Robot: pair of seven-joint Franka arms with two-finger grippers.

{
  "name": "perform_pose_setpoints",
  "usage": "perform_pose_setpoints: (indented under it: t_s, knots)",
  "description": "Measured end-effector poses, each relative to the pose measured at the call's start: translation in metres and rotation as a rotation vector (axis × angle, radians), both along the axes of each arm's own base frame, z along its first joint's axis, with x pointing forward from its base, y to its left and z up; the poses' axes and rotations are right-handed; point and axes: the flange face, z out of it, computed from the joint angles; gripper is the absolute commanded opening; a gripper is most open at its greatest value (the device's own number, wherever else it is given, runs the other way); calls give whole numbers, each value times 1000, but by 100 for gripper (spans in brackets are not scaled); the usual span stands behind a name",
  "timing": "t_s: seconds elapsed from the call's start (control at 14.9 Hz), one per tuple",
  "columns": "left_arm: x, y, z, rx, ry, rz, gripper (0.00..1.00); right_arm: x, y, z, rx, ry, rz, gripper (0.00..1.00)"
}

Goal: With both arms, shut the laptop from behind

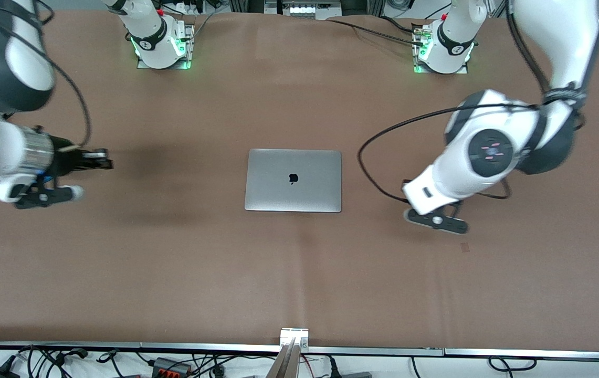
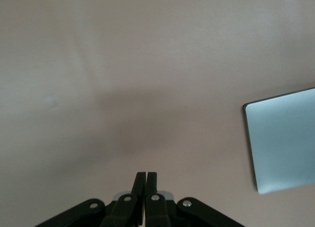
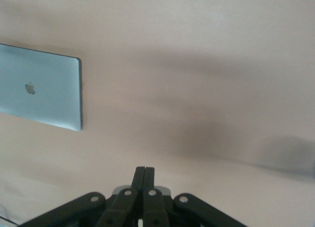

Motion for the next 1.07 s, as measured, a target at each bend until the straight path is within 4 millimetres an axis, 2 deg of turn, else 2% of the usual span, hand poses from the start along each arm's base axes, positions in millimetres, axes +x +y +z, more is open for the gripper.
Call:
perform_pose_setpoints:
  t_s: [0.07,0.2,0.27,0.33,0.47,0.54,0.6,0.67,0.87,1.07]
  knots:
    - [0,10,18,12,16,9,23,0,-15,8,4,-9,-2,0]
    - [-4,27,46,37,61,26,69,-2,-36,18,6,-19,-6,0]
    - [-7,32,56,44,70,26,79,-2,-40,19,-4,-21,1,0]
    - [-9,35,63,50,72,25,99,-2,-41,19,-17,-21,11,0]
    - [-13,43,73,67,67,32,100,-3,-38,19,-30,-21,21,0]
    - [-14,51,77,80,65,31,100,-3,-38,19,-33,-21,23,13]
    - [-16,58,81,96,61,30,100,-3,-38,19,-35,-21,23,43]
    - [-21,64,86,111,57,35,100,-3,-39,19,-36,-21,22,99]
    - [-41,79,104,63,67,73,100,-2,-40,20,-39,-23,20,100]
    - [-57,120,120,-12,70,134,100,-1,-52,25,-42,-34,1,100]
